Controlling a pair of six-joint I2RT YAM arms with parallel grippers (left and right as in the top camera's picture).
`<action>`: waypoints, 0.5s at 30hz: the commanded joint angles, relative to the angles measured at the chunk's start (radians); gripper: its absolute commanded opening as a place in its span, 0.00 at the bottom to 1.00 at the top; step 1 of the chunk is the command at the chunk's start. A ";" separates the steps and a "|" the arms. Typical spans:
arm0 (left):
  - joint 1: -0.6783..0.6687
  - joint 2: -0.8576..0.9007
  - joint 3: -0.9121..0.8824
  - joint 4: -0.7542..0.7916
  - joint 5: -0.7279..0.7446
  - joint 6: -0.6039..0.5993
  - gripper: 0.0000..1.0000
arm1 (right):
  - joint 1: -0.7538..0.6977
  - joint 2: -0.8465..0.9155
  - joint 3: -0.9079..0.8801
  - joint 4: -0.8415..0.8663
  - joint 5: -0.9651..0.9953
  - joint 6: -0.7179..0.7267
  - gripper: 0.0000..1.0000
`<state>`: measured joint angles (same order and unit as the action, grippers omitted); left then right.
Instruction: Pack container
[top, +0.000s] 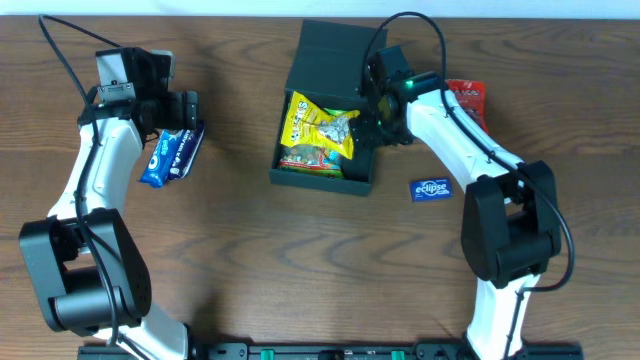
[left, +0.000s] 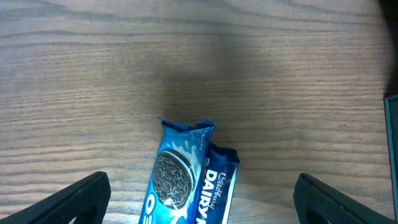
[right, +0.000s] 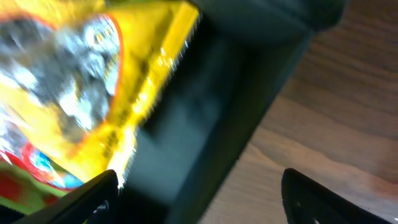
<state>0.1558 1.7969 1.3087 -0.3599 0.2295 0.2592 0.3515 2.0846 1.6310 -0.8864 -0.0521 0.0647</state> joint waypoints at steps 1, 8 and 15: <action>0.000 -0.032 0.025 -0.003 -0.003 0.006 0.95 | 0.002 0.010 -0.005 -0.025 0.034 -0.062 0.73; 0.000 -0.032 0.025 -0.002 -0.003 0.006 0.95 | 0.002 0.010 -0.005 -0.049 0.038 -0.168 0.46; 0.000 -0.032 0.025 -0.002 -0.003 0.006 0.95 | 0.002 0.010 -0.005 -0.050 0.079 -0.268 0.42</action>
<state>0.1558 1.7969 1.3090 -0.3607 0.2295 0.2592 0.3531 2.0846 1.6306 -0.9310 -0.0189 -0.1394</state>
